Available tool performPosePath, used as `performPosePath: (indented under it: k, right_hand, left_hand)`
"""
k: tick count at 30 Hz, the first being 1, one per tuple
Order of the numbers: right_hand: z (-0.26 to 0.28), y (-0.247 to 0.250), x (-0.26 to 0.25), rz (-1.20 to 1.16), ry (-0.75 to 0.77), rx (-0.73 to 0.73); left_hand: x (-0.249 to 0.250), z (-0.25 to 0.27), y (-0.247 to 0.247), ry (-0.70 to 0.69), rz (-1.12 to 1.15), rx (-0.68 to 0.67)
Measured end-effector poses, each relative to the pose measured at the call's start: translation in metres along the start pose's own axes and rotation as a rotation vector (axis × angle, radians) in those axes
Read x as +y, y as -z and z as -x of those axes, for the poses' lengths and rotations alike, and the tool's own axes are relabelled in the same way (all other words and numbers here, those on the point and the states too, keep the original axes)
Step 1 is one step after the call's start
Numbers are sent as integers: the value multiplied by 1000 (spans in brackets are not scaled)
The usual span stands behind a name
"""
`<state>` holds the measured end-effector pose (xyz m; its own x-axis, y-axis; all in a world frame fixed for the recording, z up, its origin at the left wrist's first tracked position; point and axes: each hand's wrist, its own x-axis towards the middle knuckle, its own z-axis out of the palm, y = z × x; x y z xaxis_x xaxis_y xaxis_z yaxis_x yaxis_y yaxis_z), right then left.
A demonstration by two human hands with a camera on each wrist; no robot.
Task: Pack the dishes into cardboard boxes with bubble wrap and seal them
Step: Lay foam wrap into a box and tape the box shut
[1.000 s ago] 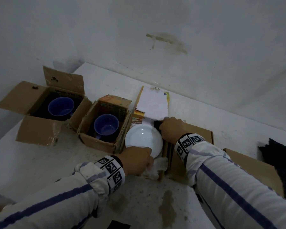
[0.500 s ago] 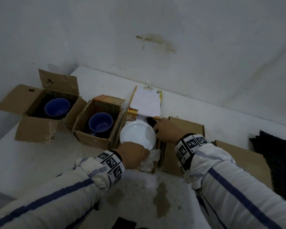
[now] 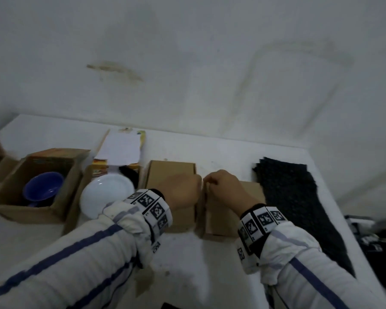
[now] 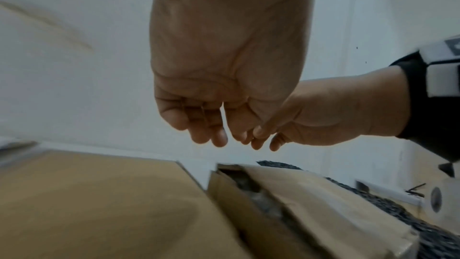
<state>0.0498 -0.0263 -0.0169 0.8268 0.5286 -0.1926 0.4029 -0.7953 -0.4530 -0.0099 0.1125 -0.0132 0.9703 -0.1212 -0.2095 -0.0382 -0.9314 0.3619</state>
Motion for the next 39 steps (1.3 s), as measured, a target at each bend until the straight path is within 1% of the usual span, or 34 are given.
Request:
performPosePath:
  k: [3,5,7,8,10,12,13,16,20,22,25,27,28,30,33,35,36,37,39]
  right_hand:
    - [16,22,56,-17,-117,95]
    - [26,33,95,-31,-203,160]
    - [36,42,130,10,-296,199]
    - [40,45,145,60,-351,186]
    - [49,44,168,171,-439,94]
    - [53,39,182,219,-457,1]
    - [54,35,186,235,-444,-16]
    - [52,27,195,280,-382,32]
    - [49,32,199,247,-368,97]
    - [49,47,190,216,-367,154]
    - [47,73,162,210,-281,280]
    - [43,87,135,67,-190,295]
    - [39,90,122,-29,-155,274]
    - [32,91,95,-183,-100,229]
    - [25,77,51,-470,-33,161]
    - [22,61,21,-691,-18,71]
    - [19,50,5,-742,0,12]
    - [15,38,-11,-736,29,-50]
    - [3,13,-44,-624,104,-169]
  left_hand:
    - [45,-32,-24,7,110,42]
    - [71,-51,-37,-5,98,44]
    - [92,-64,-46,-28,90,62]
    - [99,-70,-51,-39,88,66]
    - [110,-78,-59,-52,74,63]
    - [119,-82,-65,-51,68,70]
    - [122,-84,-68,-52,69,80]
    - [126,-86,-73,-59,69,92]
    - [122,-88,-74,-54,123,83]
    - [123,-87,-72,-69,207,107]
    - [126,-83,-60,-104,549,103]
    - [124,-79,-50,-137,717,124]
    - [122,-75,-44,-146,754,146]
    - [114,-65,-32,-122,757,192]
    - [81,-42,-13,12,754,307]
    - [46,-23,-1,120,739,375]
    - [28,-11,5,166,729,400]
    - [8,1,9,212,737,405]
    - [-27,30,19,273,761,385]
